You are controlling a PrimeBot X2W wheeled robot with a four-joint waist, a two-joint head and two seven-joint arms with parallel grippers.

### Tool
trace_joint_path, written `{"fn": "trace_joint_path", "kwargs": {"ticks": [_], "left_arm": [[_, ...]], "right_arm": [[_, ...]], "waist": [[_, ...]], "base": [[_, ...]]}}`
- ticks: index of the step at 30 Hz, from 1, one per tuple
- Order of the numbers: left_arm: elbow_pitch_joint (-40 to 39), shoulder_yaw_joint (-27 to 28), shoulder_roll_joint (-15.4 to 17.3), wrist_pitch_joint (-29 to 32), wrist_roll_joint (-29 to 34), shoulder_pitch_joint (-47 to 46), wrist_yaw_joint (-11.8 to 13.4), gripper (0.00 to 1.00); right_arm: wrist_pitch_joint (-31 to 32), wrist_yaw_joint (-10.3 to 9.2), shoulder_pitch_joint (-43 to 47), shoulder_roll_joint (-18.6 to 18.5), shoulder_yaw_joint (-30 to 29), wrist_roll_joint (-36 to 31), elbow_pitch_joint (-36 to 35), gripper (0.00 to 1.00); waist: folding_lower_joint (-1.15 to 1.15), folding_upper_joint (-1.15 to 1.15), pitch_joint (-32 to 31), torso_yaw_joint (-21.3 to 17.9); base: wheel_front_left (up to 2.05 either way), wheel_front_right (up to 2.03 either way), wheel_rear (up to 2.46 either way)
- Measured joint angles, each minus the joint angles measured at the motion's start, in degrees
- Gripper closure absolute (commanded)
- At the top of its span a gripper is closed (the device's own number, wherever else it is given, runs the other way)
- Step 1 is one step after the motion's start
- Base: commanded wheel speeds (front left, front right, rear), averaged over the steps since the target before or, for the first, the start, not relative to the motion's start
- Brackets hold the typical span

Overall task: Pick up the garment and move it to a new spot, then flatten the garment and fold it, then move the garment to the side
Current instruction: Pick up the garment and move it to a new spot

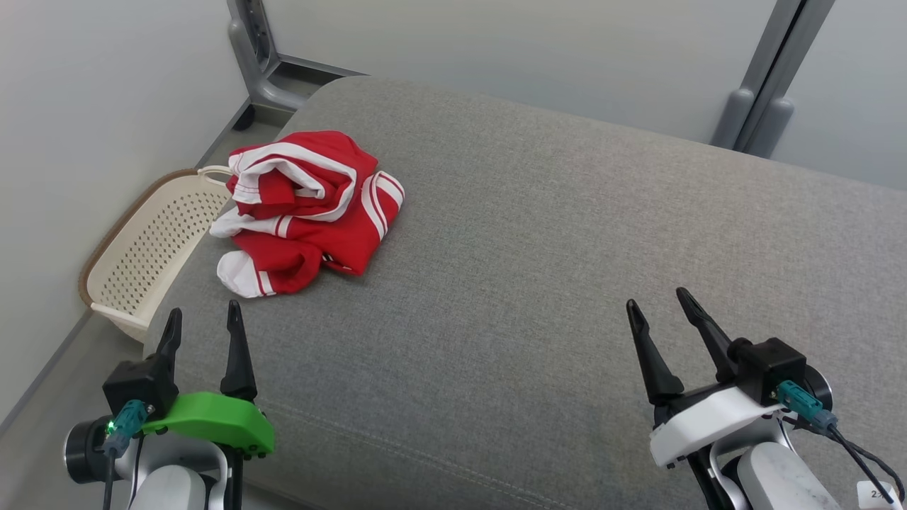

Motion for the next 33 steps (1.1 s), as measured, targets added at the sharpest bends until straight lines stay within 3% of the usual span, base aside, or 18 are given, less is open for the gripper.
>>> {"fn": "trace_joint_path", "kwargs": {"ticks": [19, 23, 33], "left_arm": [[-0.5, -0.4, 0.6, 2.1, -1.8, -1.4, 0.0, 0.00], [-1.3, -0.4, 1.8, 5.8, -2.6, -4.2, -0.7, 0.00], [1.5, 1.5, 7.9, 25.6, -8.9, -20.3, -4.4, 0.00]], "right_arm": [[0.0, 0.00, -0.5, -0.8, 0.6, 0.1, -0.5, 0.00], [0.0, 0.00, -1.2, -1.1, 1.0, 0.1, -0.7, 0.00], [0.0, -0.01, -3.8, -1.7, 1.9, 0.1, -2.2, 0.00]], "waist": [[0.00, 0.00, 1.4, -0.2], [0.00, 0.00, 2.1, -0.5], [0.00, 0.00, 5.3, -4.1]], "base": [[0.00, 0.00, 0.00], [0.00, 0.00, 0.00], [0.00, 0.00, 0.00]]}}
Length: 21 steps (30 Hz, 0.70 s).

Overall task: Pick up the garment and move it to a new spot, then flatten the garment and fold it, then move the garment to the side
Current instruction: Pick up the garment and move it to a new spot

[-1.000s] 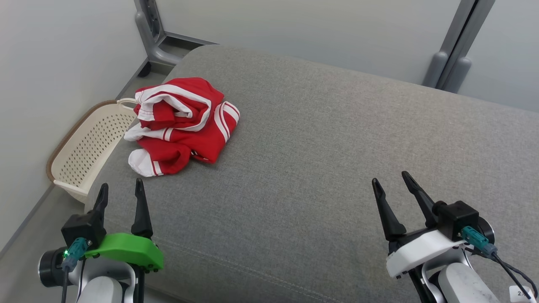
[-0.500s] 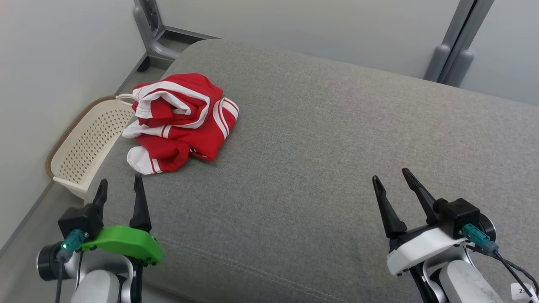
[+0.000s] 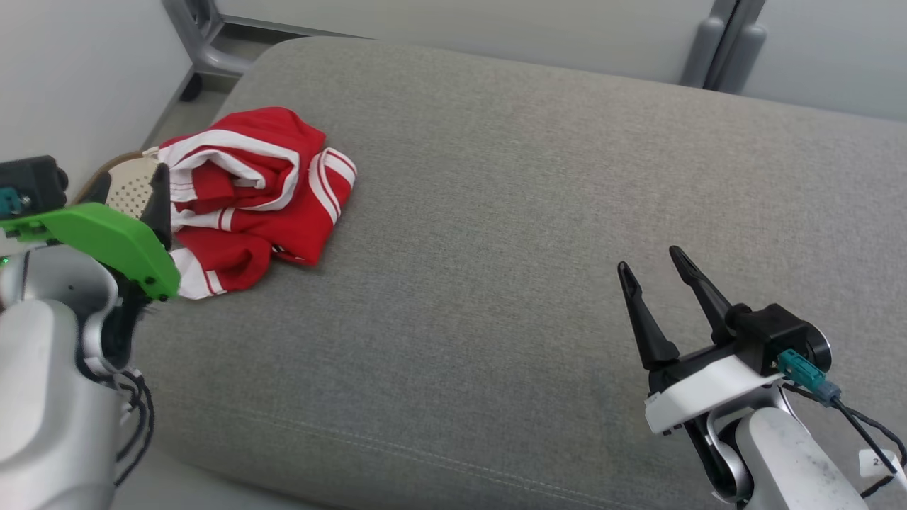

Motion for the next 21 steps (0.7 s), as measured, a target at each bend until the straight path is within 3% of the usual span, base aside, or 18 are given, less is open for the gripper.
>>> {"fn": "trace_joint_path", "kwargs": {"ticks": [11, 21], "left_arm": [[16.4, 3.7, 7.5, 9.7, -6.0, -10.5, -4.6, 0.00], [24.2, 4.4, 11.1, 10.0, -7.7, -12.2, -6.3, 0.00]], "right_arm": [[0.0, 0.00, -2.4, -0.7, 0.4, -0.1, -1.4, 0.00], [0.0, 0.01, -3.7, -1.5, 0.6, -0.1, -2.6, 0.00]], "waist": [[0.00, 0.00, 5.3, -6.9], [0.00, 0.00, 10.8, -11.5]], "base": [[0.00, 0.00, 0.00], [0.00, 0.00, 0.00]]}}
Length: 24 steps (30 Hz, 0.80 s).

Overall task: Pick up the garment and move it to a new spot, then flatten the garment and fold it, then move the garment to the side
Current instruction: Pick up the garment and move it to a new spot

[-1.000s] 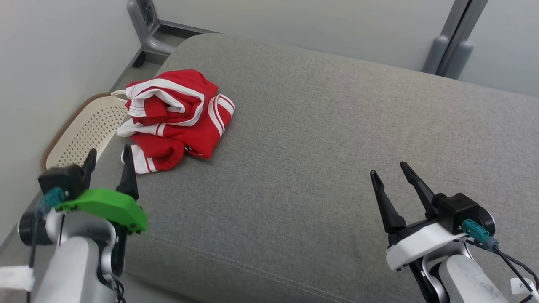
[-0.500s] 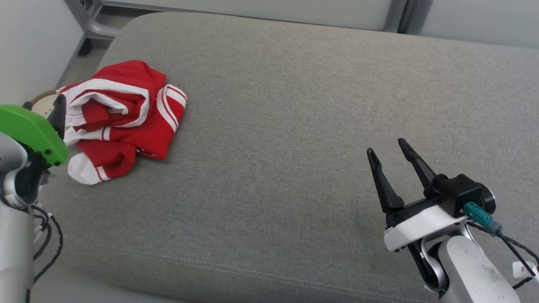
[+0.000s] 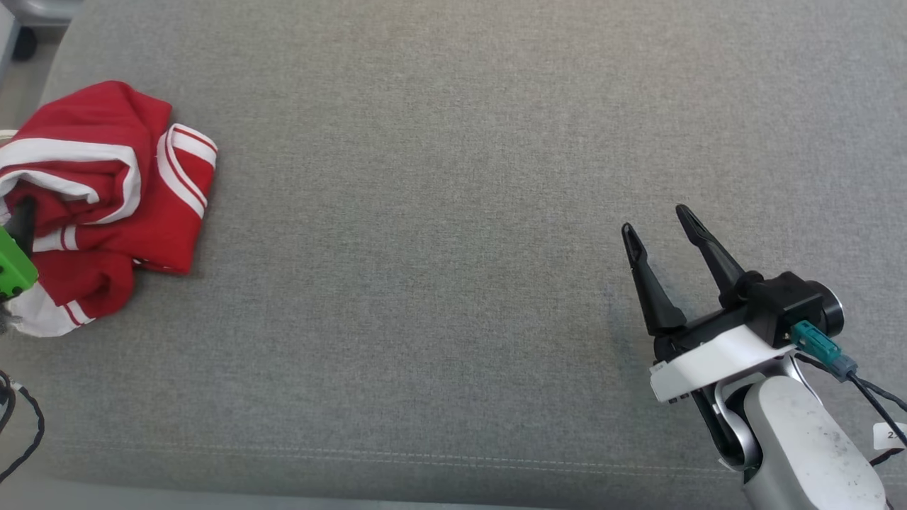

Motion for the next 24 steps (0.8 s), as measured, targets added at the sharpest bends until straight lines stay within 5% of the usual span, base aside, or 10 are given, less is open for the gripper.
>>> {"fn": "trace_joint_path", "kwargs": {"ticks": [4, 5, 7, 24], "left_arm": [[2.0, 0.3, 0.1, -1.3, -0.2, -0.4, 0.0, 0.00], [2.5, 0.4, 0.1, -1.4, -0.4, -0.4, 0.0, 0.42], [3.4, 0.4, 0.1, -3.5, -0.4, -0.4, 0.0, 1.00], [-3.6, -0.5, 0.5, -21.8, 3.5, -0.4, 0.9, 1.00]], "right_arm": [[0.0, -0.01, -0.5, -0.3, 0.1, 0.0, -0.2, 0.00], [0.0, -0.01, -0.6, -0.4, 0.1, 0.0, -0.2, 0.00], [0.0, -0.01, -0.7, -0.4, 0.1, 0.1, -0.2, 0.00], [0.0, 0.00, 0.4, 0.8, -1.0, 0.1, 0.1, 0.00]], "waist": [[0.00, 0.00, 1.7, -1.2], [0.00, 0.00, 2.0, -1.5], [0.00, 0.00, 2.7, -2.1], [0.00, 0.00, -1.1, -0.9]], "base": [[0.00, 0.00, 0.00], [0.00, 0.00, 0.00], [0.00, 0.00, 0.00], [0.00, 0.00, 0.00]]}}
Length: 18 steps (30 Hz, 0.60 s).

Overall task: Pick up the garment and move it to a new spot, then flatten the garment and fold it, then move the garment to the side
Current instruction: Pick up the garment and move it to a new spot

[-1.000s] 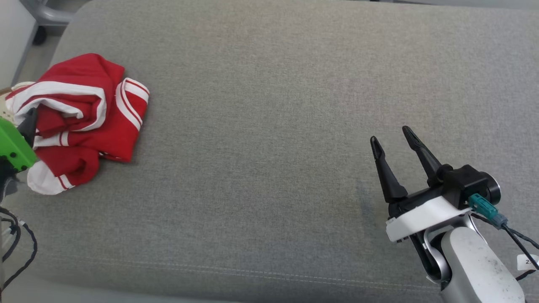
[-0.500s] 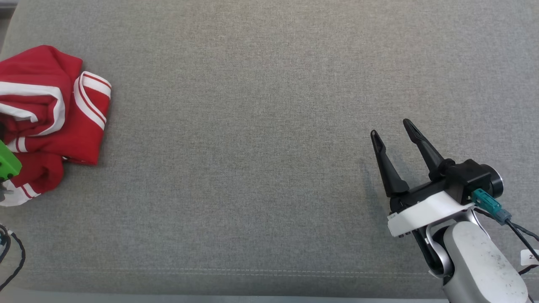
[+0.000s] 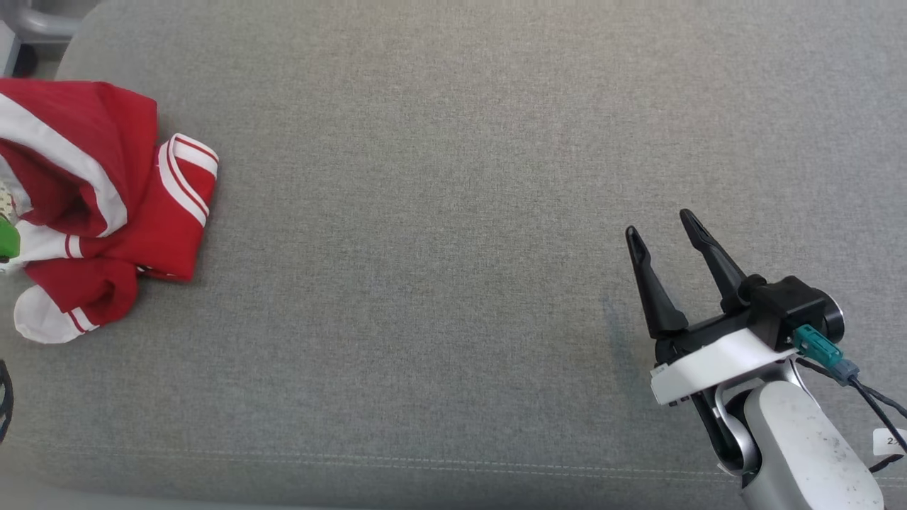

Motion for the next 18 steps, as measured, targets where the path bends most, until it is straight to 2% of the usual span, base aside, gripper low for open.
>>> {"fn": "trace_joint_path", "kwargs": {"ticks": [7, 18], "left_arm": [[-11.9, 0.7, -1.0, -5.8, 1.1, 5.4, 3.4, 1.00], [-36.3, -3.1, -4.2, -5.3, 6.3, 20.0, 10.9, 1.00]], "right_arm": [[0.0, 0.00, 1.4, 1.1, -1.6, 0.0, -0.4, 0.00], [0.0, 0.00, 3.9, 2.8, -2.3, 0.0, -1.5, 0.00]], "waist": [[0.00, 0.00, -2.6, 0.3], [0.00, 0.00, -5.0, -0.8]], "base": [[0.00, 0.00, 0.00], [0.00, 0.00, 0.00]]}}
